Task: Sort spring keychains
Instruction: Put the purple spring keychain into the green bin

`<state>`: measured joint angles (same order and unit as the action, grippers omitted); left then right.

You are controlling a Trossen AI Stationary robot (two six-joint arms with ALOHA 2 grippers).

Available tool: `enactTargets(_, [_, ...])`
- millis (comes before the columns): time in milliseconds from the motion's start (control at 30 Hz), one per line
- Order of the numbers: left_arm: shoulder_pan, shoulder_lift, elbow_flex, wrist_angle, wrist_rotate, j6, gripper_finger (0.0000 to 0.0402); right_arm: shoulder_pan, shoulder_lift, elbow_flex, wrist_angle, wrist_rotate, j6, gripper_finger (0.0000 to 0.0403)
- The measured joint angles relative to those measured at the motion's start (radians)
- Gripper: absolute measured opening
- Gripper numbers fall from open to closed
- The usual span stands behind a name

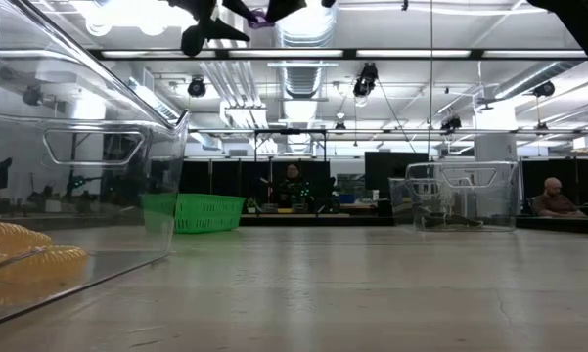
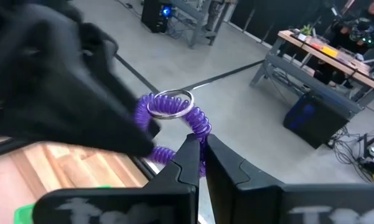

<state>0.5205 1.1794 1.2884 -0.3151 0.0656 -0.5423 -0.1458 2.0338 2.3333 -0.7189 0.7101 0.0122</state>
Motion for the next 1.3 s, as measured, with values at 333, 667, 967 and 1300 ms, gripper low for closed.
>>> enactTargets(333, [0.001,-0.031,0.0,0.04,-0.065,0.071,0.0136,0.011,0.0,0.0,0.0,-0.009,-0.016,0.0008])
enactTargets(667, [0.002,-0.03,0.0,0.024,-0.065,0.102,0.0009,0.026,0.0,0.0,0.057,-0.037,-0.045,0.0008])
enactTargets(967, [0.003,-0.038,0.0,-0.059,-0.083,0.115,0.0002,0.045,0.0,0.0,0.062,-0.041,-0.041,0.0009])
enactTargets(1300, [0.007,-0.05,0.0,-0.142,-0.121,0.124,0.0001,0.045,0.013,0.0,0.058,-0.216,0.0,0.0092])
